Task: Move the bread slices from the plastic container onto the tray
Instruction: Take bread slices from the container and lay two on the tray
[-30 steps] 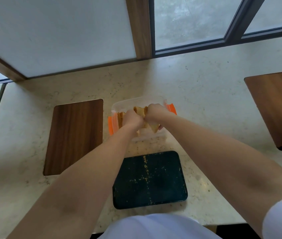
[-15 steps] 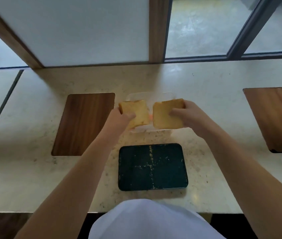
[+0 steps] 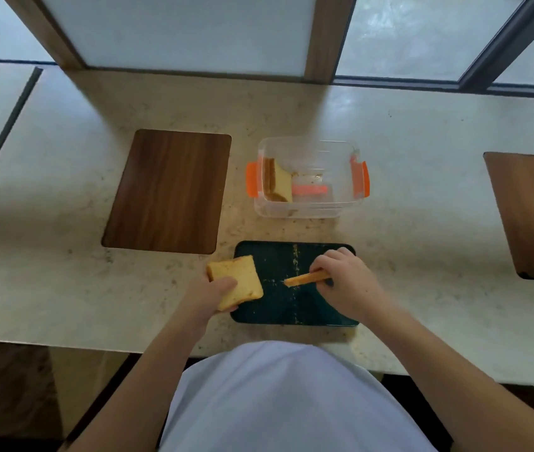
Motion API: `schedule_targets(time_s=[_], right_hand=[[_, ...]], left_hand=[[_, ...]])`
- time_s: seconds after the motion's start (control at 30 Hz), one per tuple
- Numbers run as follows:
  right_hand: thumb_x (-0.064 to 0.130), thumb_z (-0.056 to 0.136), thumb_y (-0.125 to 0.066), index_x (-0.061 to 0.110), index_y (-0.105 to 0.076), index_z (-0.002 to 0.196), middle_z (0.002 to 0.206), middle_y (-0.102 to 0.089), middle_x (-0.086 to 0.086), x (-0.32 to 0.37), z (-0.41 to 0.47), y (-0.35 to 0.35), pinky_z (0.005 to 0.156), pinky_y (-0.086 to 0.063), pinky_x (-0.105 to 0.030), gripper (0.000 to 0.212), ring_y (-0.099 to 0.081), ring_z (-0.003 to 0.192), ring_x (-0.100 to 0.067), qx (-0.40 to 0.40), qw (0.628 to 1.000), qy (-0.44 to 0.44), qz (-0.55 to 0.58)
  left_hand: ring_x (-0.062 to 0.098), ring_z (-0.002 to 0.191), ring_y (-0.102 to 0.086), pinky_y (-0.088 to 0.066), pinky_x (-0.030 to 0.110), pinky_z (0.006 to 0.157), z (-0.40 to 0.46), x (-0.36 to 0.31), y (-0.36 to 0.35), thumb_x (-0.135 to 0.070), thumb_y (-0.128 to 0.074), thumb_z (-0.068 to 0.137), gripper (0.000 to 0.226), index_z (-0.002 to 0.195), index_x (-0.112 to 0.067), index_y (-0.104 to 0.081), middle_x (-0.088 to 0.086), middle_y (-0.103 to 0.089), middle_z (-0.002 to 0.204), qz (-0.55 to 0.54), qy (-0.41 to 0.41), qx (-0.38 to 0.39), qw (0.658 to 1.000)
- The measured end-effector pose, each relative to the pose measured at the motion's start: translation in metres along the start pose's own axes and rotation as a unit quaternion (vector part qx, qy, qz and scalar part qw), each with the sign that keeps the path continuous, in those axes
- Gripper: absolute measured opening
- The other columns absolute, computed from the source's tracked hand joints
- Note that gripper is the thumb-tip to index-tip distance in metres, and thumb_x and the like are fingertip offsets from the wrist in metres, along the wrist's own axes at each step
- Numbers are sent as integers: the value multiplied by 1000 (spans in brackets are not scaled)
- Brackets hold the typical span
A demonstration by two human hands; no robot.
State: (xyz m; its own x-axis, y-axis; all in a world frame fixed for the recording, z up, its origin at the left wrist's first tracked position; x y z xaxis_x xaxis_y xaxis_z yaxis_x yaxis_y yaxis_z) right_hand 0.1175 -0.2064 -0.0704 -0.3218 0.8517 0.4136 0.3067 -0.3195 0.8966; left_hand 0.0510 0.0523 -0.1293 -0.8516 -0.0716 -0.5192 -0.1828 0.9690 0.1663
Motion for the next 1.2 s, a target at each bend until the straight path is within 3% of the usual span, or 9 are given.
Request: schedule_targets(time_s=[0.07, 0.23, 0.4, 0.57, 0.8, 0.93, 1.07, 1.13, 1.2], right_hand=[[23, 87, -71, 24, -69, 100, 101, -68, 7, 16, 7, -2, 79, -49, -35, 13, -54, 93, -18, -22, 996, 77, -43], [17, 86, -74, 15, -70, 102, 107, -70, -3, 38, 34, -16, 85, -53, -40, 16, -58, 97, -25, -60, 985, 152, -61], [14, 86, -73, 11, -71, 103, 108, -70, -6, 45, 48, -32, 89, -53, -43, 17, -57, 101, -27, -85, 989, 116, -22], [20, 83, -75, 12, -68, 100, 96, -68, -5, 39, 45, -35, 72, -54, -39, 20, -58, 85, -24, -105, 992, 59, -28], [29, 81, -72, 13, -49, 120, 115, -58, -7, 51, 62, -57, 64, -49, -33, 48, -59, 96, -26, 56, 992, -82, -77], [27, 81, -75, 7, -44, 124, 116, -53, -13, 75, 79, -69, 57, -42, -35, 57, -59, 86, -27, 168, 965, -106, -172], [17, 88, -68, 4, -51, 127, 118, -57, -15, 84, 94, -68, 71, -54, -35, 45, -60, 95, -27, 289, 917, -90, -259], [12, 90, -62, 6, -64, 110, 103, -62, -10, 90, 105, -68, 73, -56, -34, 21, -62, 87, -24, 330, 899, -89, -274], [14, 92, -55, 10, -62, 89, 88, -58, -6, 100, 115, -72, 75, -55, -34, 8, -58, 78, -22, 344, 898, -78, -263]], left_hand=[[37, 123, -58, -60, 42, 80, 4, -5, 4, -17, -70, 93, 72, 156, -12, -35, 17, -52, 147, 18, -16, -13, 1000], [40, 129, -55, -46, 58, 109, 13, -15, 23, -24, -70, 91, 73, 155, -12, -36, 18, -51, 148, 19, -29, -45, 998], [39, 128, -55, -48, 58, 107, 14, -19, 37, -24, -70, 92, 72, 154, -12, -37, 16, -52, 145, 29, -37, -67, 997], [37, 125, -57, -50, 57, 105, 17, -23, 41, -26, -69, 92, 68, 152, -11, -40, 13, -55, 140, 53, -44, -76, 995], [37, 124, -57, -51, 58, 103, 15, -30, 29, -25, -67, 92, 64, 150, -12, -43, 14, -57, 139, 84, -53, -60, 993], [35, 120, -58, -54, 57, 101, 13, -32, 33, -24, -66, 91, 62, 148, -11, -44, 13, -57, 134, 90, -53, -60, 993], [34, 115, -61, -58, 54, 96, 11, -28, 38, -22, -66, 92, 56, 143, -13, -46, 11, -58, 130, 82, -49, -48, 994], [34, 110, -63, -58, 55, 95, 10, -26, 38, -21, -67, 90, 41, 129, -17, -54, 11, -62, 123, 79, -56, -43, 994], [35, 103, -65, -59, 57, 93, 9, -27, 41, -21, -67, 88, 20, 105, -24, -58, 10, -64, 114, 72, -65, -47, 994]])
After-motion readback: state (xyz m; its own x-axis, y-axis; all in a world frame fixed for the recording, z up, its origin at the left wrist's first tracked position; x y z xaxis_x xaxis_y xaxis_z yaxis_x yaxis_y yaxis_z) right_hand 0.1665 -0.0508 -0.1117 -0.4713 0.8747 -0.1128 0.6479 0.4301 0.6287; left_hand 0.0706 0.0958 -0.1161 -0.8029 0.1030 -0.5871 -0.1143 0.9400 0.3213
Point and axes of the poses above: each hand's wrist, its own z-axis towards the middle knuckle, its own y-axis out of the back of the hand, x = y × z, the point moved 8 cm from there along z, towards the middle knuckle
